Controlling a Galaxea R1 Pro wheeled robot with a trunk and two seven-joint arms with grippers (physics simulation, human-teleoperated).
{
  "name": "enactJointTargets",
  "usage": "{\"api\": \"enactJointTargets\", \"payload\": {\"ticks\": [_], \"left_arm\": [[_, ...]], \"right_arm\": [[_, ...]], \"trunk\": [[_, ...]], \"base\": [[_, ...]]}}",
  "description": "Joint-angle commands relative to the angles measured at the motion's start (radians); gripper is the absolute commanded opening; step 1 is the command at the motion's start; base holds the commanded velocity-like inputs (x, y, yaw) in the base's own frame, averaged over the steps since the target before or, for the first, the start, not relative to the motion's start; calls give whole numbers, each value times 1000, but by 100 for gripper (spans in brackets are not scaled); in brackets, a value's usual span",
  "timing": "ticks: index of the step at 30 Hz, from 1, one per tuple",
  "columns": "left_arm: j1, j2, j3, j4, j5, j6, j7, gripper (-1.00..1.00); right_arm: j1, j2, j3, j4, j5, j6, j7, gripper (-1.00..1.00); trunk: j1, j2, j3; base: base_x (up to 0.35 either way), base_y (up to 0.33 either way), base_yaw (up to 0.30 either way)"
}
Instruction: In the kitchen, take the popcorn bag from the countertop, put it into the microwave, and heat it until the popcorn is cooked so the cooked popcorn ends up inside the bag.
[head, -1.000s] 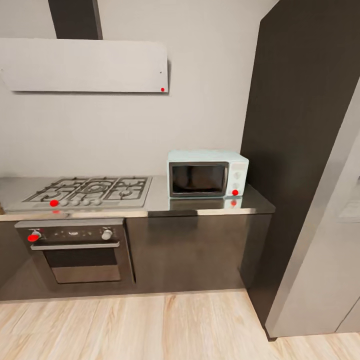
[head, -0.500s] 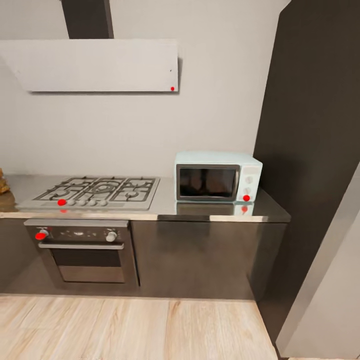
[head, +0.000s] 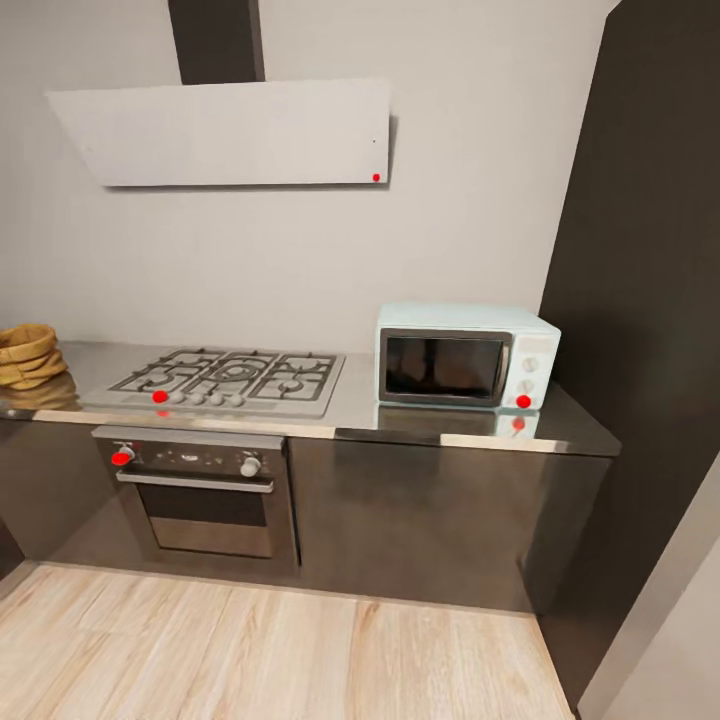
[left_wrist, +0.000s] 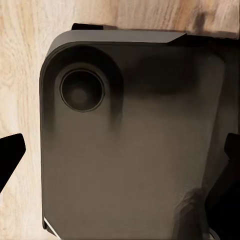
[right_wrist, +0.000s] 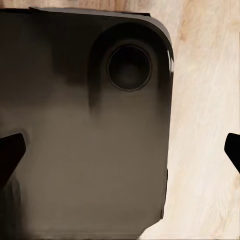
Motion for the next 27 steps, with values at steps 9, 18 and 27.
{"api": "enactJointTargets", "payload": {"ticks": [9, 18, 27], "left_arm": [[0, 0, 3, 0, 6, -12, 6, 100], [0, 0, 3, 2, 6, -12, 6, 100], [0, 0, 3, 2, 6, -12, 5, 100]], "right_arm": [[51, -33, 30, -9, -15, 18, 18, 100], [102, -83, 33, -59, -2, 7, 24, 100], [116, -81, 38, -90, 17, 5, 36, 100]], "trunk": [[0, 0, -1], [0, 0, -1], [0, 0, -1]], "base": [[0, 0, 0], [0, 0, 0], [2, 0, 0]]}}
